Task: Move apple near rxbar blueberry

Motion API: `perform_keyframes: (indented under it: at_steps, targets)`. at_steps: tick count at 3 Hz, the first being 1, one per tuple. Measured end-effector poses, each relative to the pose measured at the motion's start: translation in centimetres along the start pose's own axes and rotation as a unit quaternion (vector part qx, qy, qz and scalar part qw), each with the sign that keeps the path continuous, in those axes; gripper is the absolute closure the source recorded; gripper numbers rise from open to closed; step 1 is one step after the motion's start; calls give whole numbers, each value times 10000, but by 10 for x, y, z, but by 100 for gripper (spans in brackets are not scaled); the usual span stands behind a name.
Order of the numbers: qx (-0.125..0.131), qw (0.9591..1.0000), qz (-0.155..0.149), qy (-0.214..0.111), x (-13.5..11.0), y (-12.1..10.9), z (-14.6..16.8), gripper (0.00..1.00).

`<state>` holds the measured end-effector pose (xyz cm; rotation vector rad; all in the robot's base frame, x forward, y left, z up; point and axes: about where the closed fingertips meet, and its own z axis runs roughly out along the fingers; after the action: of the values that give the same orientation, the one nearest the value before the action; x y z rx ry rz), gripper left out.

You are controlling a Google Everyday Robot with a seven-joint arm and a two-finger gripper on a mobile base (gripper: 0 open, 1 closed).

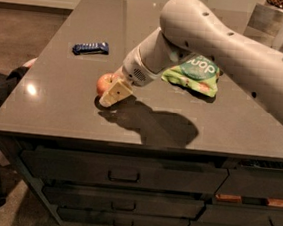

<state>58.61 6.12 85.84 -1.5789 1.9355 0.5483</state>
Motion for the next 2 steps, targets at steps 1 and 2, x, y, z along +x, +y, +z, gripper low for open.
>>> perform_keyframes:
  at_steps: [1, 2]
  targets:
    - [-128, 9999, -95, -35, -6, 4, 2, 57]
    - [106, 9998, 47, -157, -15, -6, -14, 80]
